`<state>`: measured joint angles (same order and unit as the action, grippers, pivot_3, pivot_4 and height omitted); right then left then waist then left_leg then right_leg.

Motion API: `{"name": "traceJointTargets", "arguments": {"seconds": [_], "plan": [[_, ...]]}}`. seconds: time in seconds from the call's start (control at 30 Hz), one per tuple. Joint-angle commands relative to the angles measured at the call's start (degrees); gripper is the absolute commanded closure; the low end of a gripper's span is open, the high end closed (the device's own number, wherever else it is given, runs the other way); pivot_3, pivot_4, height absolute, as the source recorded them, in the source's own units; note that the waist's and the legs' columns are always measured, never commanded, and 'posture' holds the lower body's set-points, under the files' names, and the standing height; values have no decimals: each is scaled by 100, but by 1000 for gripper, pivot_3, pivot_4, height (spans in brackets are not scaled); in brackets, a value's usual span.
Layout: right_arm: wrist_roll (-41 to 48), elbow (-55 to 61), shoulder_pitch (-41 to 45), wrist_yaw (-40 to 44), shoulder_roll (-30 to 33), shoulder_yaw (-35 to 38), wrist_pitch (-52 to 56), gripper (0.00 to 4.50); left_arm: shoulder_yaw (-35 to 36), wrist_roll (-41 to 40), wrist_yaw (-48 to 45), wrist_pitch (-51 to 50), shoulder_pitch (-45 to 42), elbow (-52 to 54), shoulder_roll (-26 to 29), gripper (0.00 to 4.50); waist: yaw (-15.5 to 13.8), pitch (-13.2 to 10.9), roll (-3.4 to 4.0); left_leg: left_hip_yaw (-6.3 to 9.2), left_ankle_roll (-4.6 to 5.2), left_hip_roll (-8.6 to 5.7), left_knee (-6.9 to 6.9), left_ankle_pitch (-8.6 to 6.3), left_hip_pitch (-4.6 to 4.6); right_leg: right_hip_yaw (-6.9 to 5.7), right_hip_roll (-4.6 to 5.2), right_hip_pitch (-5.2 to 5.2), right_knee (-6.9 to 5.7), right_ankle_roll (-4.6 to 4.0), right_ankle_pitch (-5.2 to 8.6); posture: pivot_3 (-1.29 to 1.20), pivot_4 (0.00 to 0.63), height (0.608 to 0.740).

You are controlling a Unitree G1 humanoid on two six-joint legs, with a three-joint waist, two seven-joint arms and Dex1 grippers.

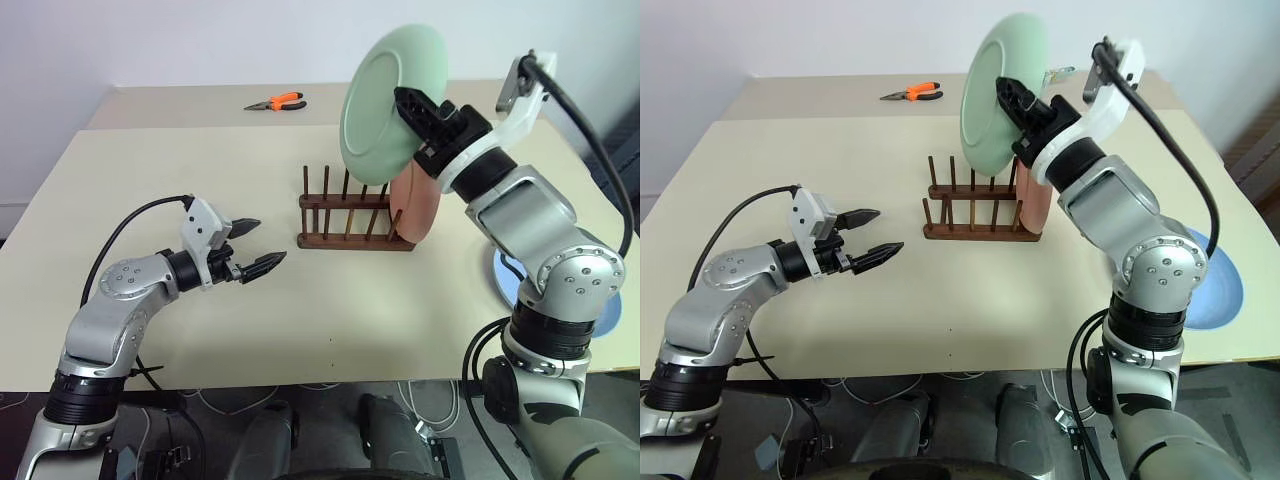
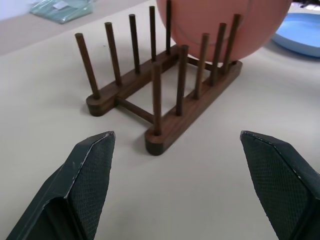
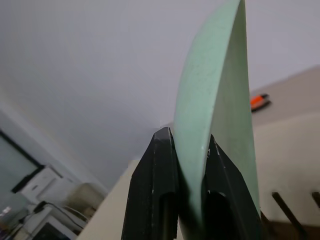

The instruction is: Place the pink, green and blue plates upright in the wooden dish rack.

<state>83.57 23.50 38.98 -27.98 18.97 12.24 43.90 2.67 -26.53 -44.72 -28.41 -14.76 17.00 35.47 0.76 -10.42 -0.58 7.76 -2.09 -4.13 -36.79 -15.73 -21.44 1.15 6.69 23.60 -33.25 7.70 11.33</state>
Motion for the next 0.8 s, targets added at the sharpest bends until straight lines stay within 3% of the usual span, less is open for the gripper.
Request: {"name": "traceJointTargets", "arguments": {"seconds": [0.03, 0.2, 0.47, 0.8], "plan": [[532, 140, -42, -348, -2, 24, -53, 4459, -17, -25, 27, 10, -44, 215, -38, 369, 1, 0, 0, 0, 0, 0, 0, 0, 1, 0, 0, -1, 0, 0, 0, 0, 150, 740], [744, 23, -185, -677, 111, -126, 11, 4459, -106, -14, 40, 0, -127, 193, -107, 369, 2, 0, 0, -2, 0, 0, 0, 0, 1, 0, 0, -1, 0, 0, 0, 0, 150, 740], [217, -52, -122, -442, 414, -345, 117, 4459, -154, -28, 59, -17, -125, 250, -151, 369, -5, 0, 0, -4, 1, 0, 0, 0, 0, 0, 0, -1, 1, 0, 1, 0, 150, 740], [816, 198, 267, -648, 585, -39, -167, 4459, -154, -58, 20, -97, -65, 330, -134, 369, -7, 0, 0, -3, 1, 1, 0, 0, 0, -1, 0, -2, 2, 0, 1, 0, 150, 740]]}}
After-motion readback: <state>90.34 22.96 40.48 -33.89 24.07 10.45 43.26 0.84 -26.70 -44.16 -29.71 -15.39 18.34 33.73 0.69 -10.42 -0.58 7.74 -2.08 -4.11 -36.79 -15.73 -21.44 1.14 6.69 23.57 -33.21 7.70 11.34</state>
